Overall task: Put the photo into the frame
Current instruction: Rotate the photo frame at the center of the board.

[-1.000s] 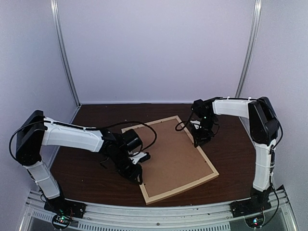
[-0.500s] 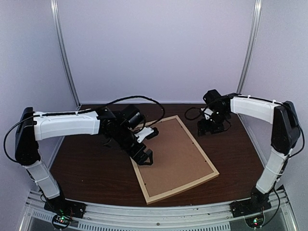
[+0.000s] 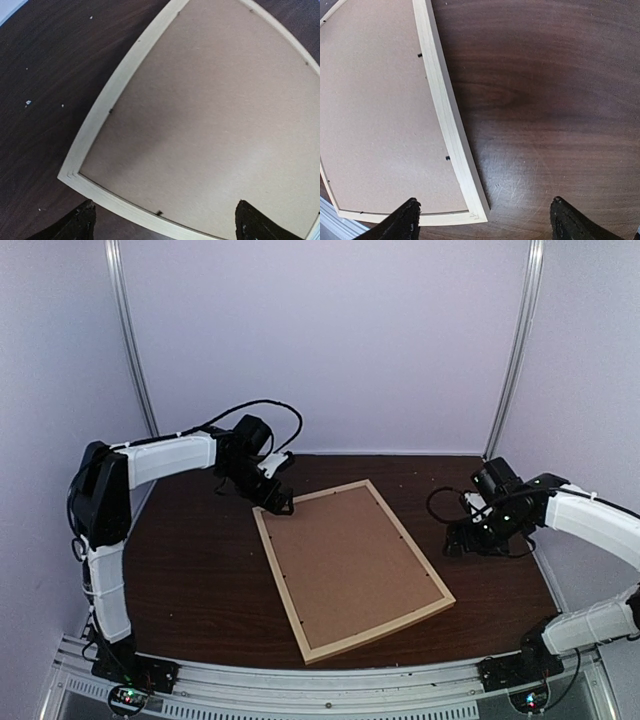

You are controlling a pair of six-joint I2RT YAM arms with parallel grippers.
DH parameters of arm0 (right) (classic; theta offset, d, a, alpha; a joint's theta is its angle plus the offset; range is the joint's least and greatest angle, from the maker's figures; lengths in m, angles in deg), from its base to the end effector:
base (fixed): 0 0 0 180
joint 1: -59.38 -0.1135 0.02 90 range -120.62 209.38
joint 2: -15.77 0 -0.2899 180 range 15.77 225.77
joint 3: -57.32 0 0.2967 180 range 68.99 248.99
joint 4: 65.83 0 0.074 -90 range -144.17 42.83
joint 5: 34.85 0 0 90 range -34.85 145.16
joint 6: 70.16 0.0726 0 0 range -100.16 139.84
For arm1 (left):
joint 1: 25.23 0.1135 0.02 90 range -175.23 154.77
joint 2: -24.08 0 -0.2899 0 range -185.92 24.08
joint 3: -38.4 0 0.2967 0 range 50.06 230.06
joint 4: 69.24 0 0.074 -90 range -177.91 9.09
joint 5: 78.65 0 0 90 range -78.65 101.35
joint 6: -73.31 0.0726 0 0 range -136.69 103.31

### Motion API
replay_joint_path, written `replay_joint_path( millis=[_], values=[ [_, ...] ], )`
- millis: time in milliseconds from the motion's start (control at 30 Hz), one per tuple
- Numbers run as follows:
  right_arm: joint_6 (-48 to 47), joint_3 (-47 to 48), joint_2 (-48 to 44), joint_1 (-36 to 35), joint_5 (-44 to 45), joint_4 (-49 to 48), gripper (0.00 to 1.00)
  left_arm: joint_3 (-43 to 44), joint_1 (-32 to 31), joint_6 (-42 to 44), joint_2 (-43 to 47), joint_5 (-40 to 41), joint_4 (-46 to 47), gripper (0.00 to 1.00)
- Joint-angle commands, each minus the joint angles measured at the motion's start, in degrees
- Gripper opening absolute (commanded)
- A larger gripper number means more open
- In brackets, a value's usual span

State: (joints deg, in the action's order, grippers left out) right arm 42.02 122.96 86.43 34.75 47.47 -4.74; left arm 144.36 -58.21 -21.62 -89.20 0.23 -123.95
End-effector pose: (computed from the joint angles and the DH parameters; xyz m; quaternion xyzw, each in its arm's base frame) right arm 0.2493 0.1250 0.2276 -0.0347 0.9756 0.1422 0.1635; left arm 0.4093 -0.2823 0.2137 0.2568 0.9313 -0.1670 0.1969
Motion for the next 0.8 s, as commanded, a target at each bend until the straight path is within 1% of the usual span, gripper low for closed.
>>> replay_joint_path(
  millis=[0, 67, 200, 367, 500, 633, 767],
  values=[
    [6.8, -7.4, -5.2, -1.7, -2.3, -0.3, 0.91, 8.3, 3.0, 4.3, -9.3, -0.7, 1.6, 0.98],
    [8.9, -9.7, -6.9, -3.1, -2.7, -0.3, 0.93, 12.7, 4.0, 6.1, -13.3, -1.1, 1.5, 0.98],
    [12.6, -12.9, -9.3, -6.5, -2.0, 0.6, 0.95, 20.8, 5.9, 6.9, -19.8, -1.6, 0.7, 0.98],
    [18.3, -17.0, -11.5, -10.8, -3.4, -1.5, 0.95, 26.0, 7.1, 6.7, -24.8, -5.9, 0.7, 0.98],
    [22.9, -19.1, -10.7, -15.0, -3.6, -5.1, 0.95, 26.7, 7.2, 5.8, -26.6, -9.8, 0.7, 0.95],
    [26.5, -20.1, -8.0, -18.9, -3.4, -9.6, 0.94, 24.5, 7.1, 5.1, -26.7, -14.1, 2.3, 0.92],
    [28.7, -20.1, -4.4, -21.6, -2.8, -12.8, 0.94, 23.0, 7.1, 5.1, -27.0, -15.9, 3.0, 0.91]
  ],
)
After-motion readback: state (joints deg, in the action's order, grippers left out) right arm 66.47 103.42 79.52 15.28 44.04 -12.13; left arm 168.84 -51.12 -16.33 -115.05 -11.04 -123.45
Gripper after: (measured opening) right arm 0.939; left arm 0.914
